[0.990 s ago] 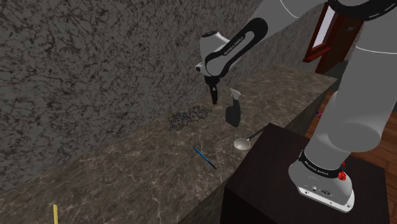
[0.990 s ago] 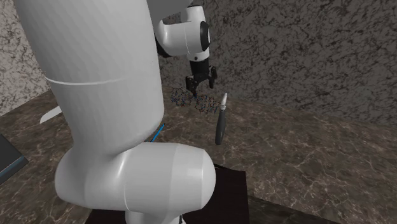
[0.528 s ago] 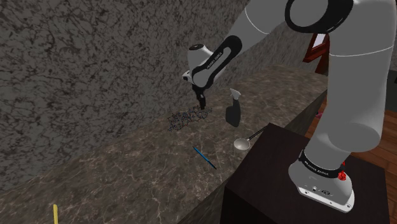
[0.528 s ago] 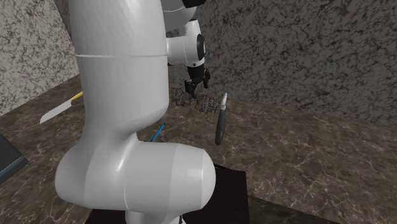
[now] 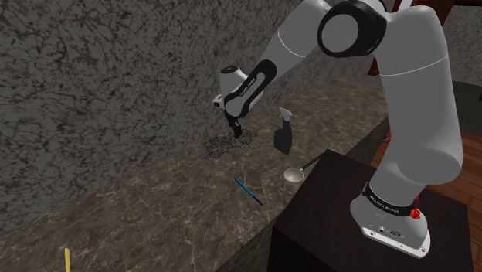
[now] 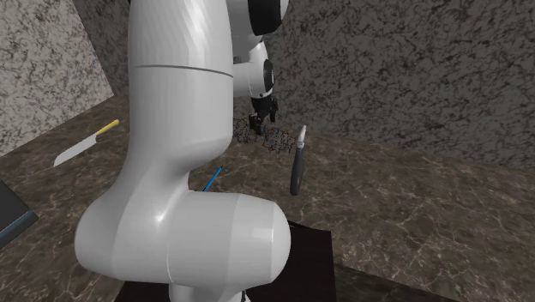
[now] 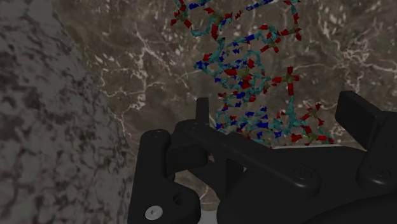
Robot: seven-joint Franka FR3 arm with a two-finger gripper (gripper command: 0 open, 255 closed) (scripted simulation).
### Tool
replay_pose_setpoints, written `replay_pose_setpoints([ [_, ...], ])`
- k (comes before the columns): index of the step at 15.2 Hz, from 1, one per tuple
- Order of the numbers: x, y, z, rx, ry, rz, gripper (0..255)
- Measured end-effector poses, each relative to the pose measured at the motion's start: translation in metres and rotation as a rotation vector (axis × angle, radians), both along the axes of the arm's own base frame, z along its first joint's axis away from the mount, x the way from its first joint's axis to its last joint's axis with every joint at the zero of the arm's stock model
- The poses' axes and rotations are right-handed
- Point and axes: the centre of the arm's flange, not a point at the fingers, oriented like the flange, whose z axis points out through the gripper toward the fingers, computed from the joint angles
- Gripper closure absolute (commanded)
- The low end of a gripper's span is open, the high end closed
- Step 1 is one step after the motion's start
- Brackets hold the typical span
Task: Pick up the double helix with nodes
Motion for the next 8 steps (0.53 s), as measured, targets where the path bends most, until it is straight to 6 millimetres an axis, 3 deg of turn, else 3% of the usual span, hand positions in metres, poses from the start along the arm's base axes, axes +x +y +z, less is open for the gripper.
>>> replay_pose_setpoints([
  [4,0.000,-0.001,-0.021,0.000,0.000,0.001,0],
  [5,0.000,-0.001,-0.023,0.000,0.000,0.001,255],
  [8,0.000,-0.001,-0.024,0.000,-0.002,0.001,255],
])
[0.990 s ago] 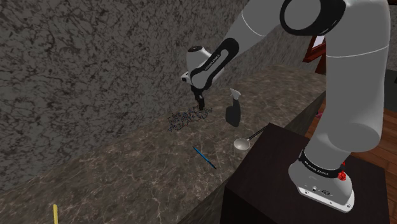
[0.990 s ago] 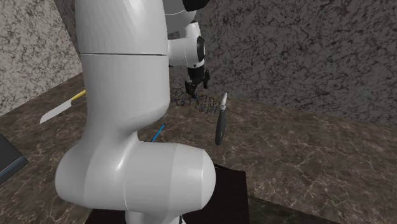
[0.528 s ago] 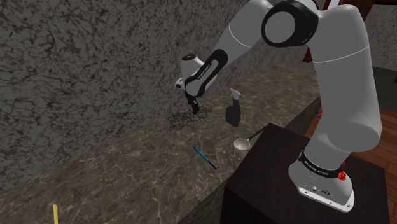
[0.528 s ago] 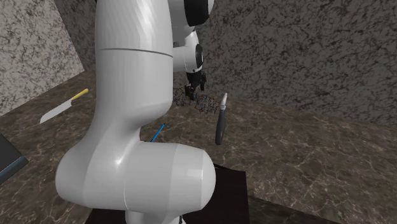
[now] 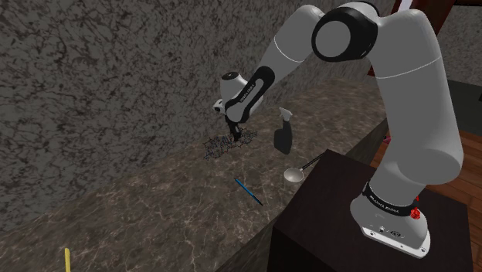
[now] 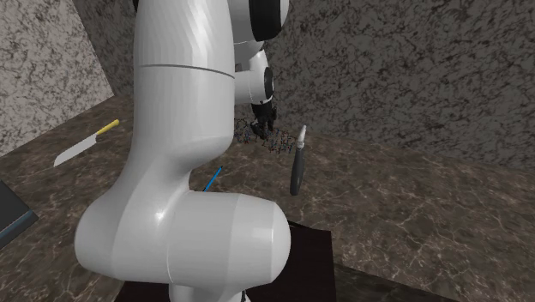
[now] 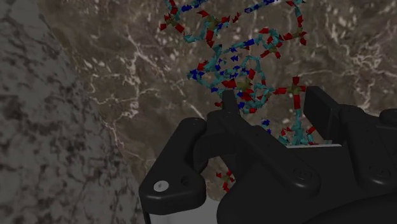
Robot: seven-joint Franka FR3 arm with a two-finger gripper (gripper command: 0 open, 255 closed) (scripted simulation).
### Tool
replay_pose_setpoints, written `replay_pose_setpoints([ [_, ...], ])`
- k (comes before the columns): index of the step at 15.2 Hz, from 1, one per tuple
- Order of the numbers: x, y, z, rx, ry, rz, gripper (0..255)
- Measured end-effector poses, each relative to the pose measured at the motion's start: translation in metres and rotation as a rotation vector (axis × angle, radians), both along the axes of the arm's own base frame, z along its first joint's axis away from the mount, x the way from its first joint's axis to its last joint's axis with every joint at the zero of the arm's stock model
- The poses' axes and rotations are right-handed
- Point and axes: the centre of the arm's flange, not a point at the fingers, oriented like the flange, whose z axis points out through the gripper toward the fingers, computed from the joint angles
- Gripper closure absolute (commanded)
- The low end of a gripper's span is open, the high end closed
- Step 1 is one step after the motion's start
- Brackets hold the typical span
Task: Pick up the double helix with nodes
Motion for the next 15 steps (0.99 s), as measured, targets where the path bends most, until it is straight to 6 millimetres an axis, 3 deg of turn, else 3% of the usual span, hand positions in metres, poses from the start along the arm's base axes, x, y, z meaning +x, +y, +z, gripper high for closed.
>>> replay_pose_setpoints([
  [8,0.001,0.000,0.001,0.000,0.002,0.000,255],
  [15,0.001,0.000,0.034,0.000,0.003,0.001,255],
])
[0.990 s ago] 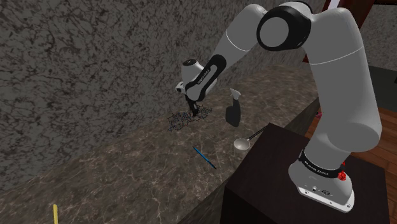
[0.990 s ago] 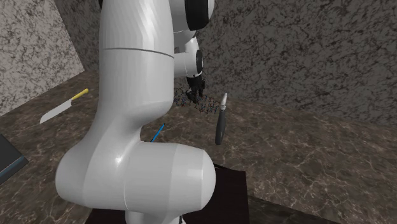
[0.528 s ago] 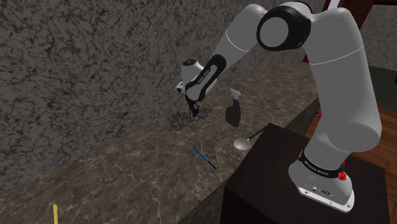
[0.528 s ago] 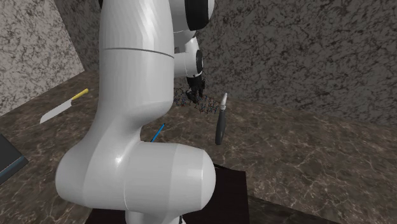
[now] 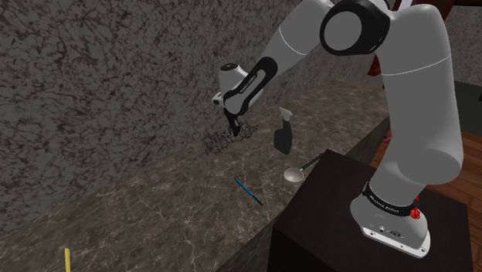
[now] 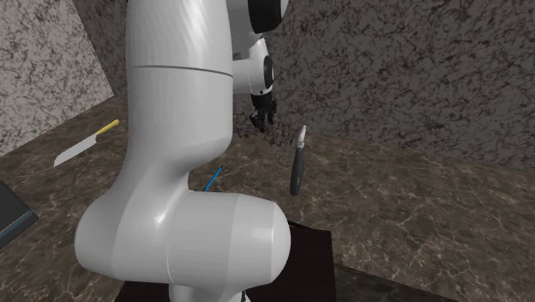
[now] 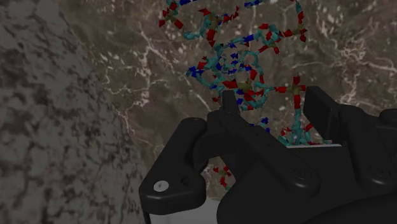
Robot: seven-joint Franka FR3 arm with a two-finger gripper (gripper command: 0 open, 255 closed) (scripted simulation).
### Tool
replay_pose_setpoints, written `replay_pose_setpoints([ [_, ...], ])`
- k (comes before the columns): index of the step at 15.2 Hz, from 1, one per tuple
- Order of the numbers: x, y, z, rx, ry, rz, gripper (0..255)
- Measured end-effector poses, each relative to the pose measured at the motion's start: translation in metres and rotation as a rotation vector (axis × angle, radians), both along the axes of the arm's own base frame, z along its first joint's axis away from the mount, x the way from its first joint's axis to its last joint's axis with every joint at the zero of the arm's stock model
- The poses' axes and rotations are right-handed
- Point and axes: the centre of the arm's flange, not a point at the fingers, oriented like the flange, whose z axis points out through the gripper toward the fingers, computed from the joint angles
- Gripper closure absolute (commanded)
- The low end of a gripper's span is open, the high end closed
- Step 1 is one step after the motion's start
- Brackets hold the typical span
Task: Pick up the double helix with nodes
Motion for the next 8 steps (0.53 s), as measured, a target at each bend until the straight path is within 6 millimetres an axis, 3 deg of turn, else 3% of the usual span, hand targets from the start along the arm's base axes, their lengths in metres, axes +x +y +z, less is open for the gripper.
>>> replay_pose_setpoints([
  [8,-0.001,0.001,0.041,0.000,0.000,0.000,255],
])
